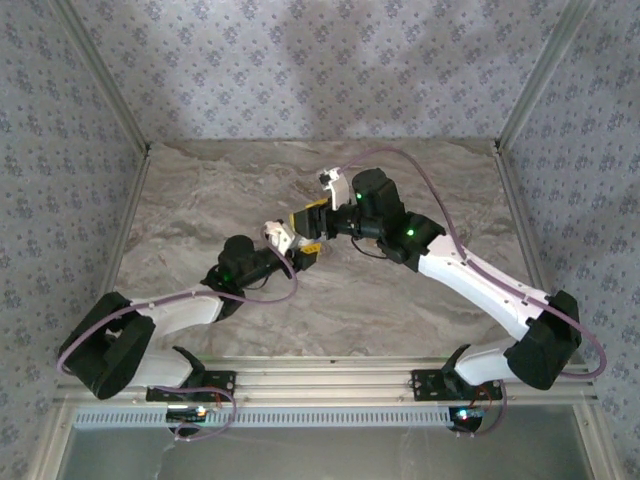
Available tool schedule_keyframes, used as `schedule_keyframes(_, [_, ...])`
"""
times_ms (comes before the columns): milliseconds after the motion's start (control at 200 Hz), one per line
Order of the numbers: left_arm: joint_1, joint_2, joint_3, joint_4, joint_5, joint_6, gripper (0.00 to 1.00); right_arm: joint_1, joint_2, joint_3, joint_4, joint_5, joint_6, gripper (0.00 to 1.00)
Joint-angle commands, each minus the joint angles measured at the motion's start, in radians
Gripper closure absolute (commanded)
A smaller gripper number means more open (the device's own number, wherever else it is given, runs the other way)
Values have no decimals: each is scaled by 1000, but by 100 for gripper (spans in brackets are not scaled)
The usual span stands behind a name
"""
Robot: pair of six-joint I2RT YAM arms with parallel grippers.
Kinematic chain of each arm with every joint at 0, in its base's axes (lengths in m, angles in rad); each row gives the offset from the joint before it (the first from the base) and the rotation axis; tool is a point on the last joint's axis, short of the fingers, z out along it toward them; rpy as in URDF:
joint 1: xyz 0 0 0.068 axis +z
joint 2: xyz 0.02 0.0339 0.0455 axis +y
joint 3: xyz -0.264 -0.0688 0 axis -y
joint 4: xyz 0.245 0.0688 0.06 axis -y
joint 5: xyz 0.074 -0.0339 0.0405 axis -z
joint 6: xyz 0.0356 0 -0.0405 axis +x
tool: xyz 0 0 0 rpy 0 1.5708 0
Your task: Sort the pills into containers
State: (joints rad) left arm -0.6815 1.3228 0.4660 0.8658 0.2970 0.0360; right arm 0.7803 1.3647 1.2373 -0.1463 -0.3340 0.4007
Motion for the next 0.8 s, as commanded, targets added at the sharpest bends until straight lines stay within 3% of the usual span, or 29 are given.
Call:
schedule_keyframes(0, [-13,25,45,-43,-20,5,100,53,-37,59,-70,-15,-78,44])
schedule_keyframes(90, [-17,24,48,-49,-19,8,100,53,-37,73,-144,67,-115,47])
schedule_keyframes(180, [-19,21,53,-61,-18,12,100,47,-36,74,-176,86,-125,57])
schedule_keyframes(305, [-20,24,60,-73,-21,15,100,47,-31,72,-189,78,-126,61])
schedule_keyframes(580, [-24,31,76,-103,-35,15,100,44,-37,62,-244,202,-155,70])
schedule_keyframes(795, [-24,47,91,-128,-48,15,100,33,-68,42,-189,108,-123,70])
